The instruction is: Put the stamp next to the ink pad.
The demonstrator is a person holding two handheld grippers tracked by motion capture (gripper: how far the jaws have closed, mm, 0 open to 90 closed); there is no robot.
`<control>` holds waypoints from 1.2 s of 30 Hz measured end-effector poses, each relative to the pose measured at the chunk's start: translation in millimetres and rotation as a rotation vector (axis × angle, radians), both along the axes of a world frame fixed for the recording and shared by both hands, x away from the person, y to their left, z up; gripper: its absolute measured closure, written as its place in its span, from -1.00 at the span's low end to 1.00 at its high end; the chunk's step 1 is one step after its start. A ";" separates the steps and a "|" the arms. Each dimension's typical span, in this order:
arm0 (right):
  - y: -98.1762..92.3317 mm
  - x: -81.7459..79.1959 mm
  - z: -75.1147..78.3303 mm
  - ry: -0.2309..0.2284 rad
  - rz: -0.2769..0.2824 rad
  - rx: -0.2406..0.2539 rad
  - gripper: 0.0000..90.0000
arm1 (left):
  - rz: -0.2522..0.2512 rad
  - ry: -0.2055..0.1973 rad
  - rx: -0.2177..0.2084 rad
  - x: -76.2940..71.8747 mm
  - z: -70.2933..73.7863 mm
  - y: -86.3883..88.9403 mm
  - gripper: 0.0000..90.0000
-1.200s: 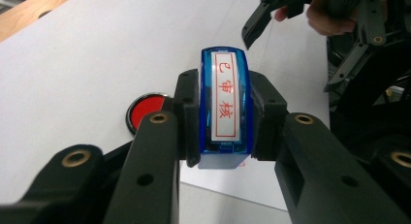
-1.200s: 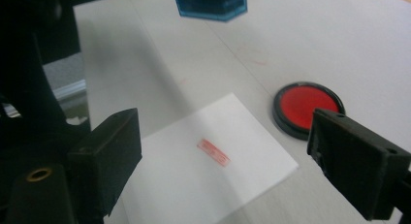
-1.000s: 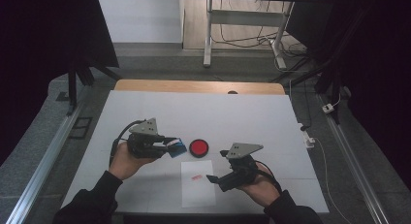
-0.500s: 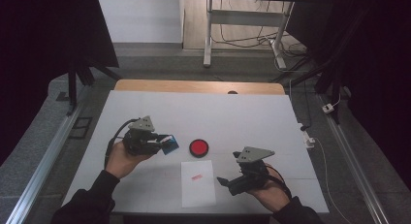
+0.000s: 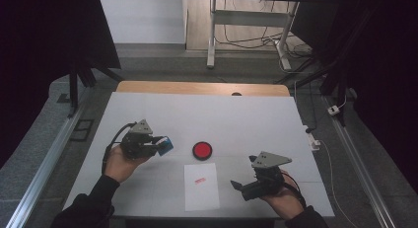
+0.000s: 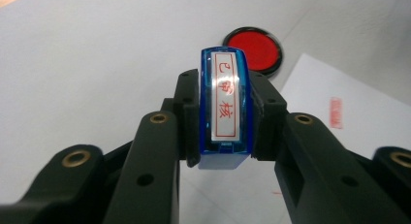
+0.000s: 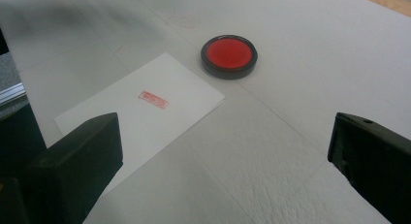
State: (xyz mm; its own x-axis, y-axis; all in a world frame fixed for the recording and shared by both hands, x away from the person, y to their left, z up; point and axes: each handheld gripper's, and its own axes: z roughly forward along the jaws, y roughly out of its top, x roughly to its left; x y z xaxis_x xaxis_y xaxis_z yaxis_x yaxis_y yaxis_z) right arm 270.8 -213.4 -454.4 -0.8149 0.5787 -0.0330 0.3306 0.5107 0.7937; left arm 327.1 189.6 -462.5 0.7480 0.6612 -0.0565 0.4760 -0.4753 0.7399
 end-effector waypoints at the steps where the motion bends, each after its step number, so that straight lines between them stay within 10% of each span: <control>1: -1.5 -0.7 -0.2 0.001 -0.009 0.003 -1.00 | 0.006 -0.002 0.001 0.4 -1.7 0.8 0.56; 36: -55.8 -17.6 -2.0 0.019 -0.226 -0.006 -1.00 | 0.051 0.057 0.095 16.7 -41.7 8.3 0.56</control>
